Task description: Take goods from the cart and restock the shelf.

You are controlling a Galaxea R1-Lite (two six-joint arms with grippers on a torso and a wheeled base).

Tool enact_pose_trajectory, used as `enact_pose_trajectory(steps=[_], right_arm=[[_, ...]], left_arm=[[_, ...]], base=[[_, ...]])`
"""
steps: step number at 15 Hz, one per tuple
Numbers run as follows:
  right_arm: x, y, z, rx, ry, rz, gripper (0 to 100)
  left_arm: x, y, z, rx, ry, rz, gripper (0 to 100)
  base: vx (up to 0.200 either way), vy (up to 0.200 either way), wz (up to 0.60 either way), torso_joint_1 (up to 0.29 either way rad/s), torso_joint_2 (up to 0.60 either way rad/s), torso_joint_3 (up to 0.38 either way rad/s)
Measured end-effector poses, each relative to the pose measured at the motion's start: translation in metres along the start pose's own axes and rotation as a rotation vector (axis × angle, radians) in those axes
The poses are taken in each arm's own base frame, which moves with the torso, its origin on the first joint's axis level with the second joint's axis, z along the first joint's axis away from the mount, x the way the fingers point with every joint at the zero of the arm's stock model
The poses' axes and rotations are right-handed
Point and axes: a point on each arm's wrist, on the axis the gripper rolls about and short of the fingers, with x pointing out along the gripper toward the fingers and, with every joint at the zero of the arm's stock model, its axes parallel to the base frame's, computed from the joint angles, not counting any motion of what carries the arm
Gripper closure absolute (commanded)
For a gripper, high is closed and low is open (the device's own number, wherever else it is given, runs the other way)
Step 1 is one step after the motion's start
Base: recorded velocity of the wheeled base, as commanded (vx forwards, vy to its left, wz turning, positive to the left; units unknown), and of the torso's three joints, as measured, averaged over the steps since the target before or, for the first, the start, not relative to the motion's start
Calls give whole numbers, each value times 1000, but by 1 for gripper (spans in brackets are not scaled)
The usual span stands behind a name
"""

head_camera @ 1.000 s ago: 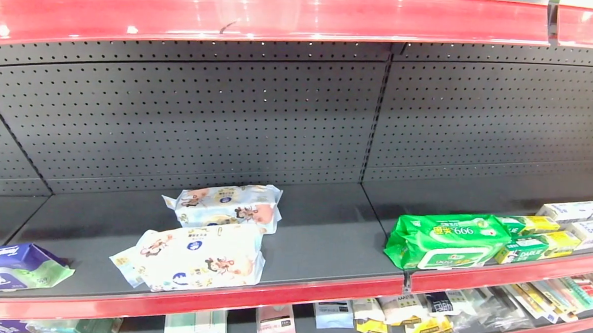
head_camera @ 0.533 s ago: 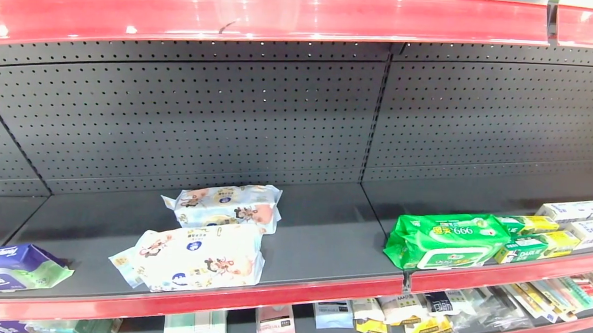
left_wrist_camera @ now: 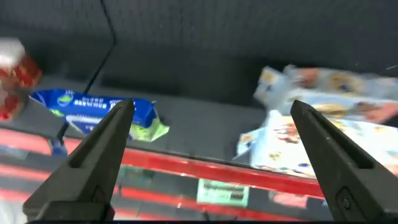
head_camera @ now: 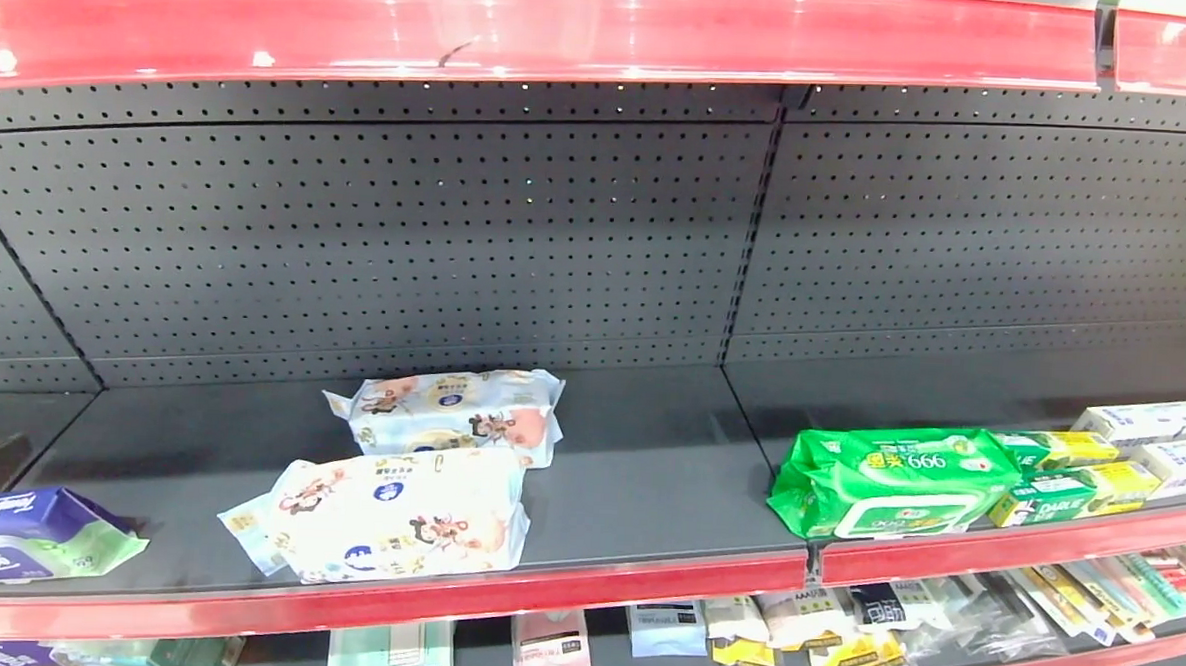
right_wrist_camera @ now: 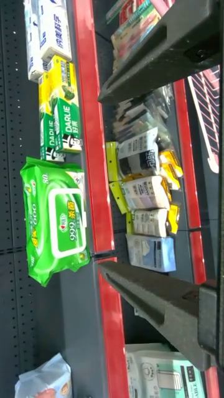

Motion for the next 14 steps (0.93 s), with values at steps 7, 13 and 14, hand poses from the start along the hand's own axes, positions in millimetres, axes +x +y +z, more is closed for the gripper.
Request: enact_pose_trajectory(steps=[7,13,14], right_arm=[[0,0,0,0,0,0,0],[0,0,0,0,0,0,0],[0,0,0,-1,0,0,0]], left_arm=[[77,-8,-27,58,335,76,0],[101,-12,-46,68,481,19,0],[104,-13,-48,70,495,15,0]], base=[[0,0,0,0,0,0],[0,0,0,0,0,0],[0,0,0,0,0,0]])
